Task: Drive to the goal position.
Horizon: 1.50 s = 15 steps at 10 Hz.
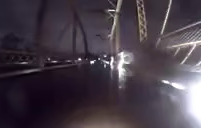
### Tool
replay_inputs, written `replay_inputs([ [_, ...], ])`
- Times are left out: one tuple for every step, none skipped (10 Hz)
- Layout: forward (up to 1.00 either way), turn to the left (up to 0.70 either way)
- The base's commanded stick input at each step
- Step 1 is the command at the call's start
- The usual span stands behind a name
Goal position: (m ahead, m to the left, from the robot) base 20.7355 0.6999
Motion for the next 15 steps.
replay_inputs([
  [1.00, 0.00],
  [1.00, 0.00],
  [1.00, 0.00],
  [1.00, 0.00],
  [1.00, 0.00],
  [1.00, 0.00],
  [1.00, 0.00],
  [1.00, 0.00],
  [1.00, 0.00],
  [1.00, 0.00],
  [1.00, 0.00],
  [1.00, 0.00],
  [1.00, 0.00],
  [1.00, 0.00],
  [1.00, 0.00],
])
